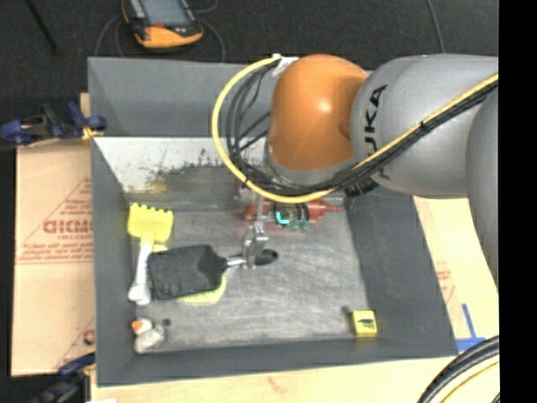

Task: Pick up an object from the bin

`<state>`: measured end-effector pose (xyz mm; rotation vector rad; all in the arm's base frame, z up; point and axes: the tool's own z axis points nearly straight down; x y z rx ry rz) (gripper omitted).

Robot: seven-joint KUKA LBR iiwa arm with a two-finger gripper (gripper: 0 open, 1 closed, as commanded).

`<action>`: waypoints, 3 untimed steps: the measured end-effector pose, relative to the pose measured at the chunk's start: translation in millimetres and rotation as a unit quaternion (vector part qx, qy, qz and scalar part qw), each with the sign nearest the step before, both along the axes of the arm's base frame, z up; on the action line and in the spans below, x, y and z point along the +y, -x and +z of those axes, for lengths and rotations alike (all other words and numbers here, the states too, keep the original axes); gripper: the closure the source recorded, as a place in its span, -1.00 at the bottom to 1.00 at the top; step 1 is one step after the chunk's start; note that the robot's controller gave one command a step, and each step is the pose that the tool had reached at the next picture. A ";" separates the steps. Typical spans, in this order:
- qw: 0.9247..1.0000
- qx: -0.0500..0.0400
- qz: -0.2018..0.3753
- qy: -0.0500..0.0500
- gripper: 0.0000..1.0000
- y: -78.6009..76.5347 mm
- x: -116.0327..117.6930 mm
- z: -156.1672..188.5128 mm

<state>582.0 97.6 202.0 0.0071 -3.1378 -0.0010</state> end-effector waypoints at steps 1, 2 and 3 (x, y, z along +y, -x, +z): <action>1.000 -0.003 -0.001 0.000 -1.00 -0.9 -0.8 4.2; 0.999 -0.005 0.046 0.000 -1.00 15.6 20.2 -73.8; 0.998 -0.003 0.066 0.001 -1.00 23.0 29.9 -82.4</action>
Offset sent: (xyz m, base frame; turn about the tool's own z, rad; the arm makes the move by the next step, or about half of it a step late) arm -0.0302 0.0364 -0.1320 -0.1607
